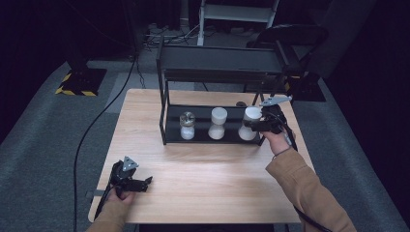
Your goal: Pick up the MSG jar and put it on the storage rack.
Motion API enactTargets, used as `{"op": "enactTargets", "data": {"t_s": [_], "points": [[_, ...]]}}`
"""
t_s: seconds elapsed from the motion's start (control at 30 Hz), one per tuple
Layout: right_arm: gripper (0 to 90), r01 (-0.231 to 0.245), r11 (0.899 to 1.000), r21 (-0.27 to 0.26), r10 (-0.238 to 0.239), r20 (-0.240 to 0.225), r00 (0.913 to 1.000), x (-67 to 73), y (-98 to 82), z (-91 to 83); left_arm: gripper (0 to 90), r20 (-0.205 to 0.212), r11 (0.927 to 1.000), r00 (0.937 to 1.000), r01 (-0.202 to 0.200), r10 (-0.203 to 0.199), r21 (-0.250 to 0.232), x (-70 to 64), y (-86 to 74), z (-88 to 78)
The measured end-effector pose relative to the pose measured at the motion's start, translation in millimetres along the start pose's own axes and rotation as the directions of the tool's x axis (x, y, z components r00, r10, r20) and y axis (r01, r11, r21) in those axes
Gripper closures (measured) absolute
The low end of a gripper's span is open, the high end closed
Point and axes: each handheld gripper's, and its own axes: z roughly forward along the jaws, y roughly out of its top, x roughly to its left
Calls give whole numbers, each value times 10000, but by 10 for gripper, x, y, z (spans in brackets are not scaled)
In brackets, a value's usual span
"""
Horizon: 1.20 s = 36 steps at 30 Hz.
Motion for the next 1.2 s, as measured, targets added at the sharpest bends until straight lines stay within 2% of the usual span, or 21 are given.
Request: {"op": "enactTargets", "data": {"t_s": [0.2,0.67,1.2], "points": [[338,-330,9994,42,330,65,9994,-35,-28,166,12,7,10000,10000,-26,26,3,0,-1,-1],[337,-621,9979,169,617,223,9978,-45,-113,461,13,10,10000,10000,-24,24,6,0,0,-1],[335,-749,9971,130,745,270,9969,-79,-192,587,12,-1,10000,10000,-46,46,-13,0,2,3]]}}
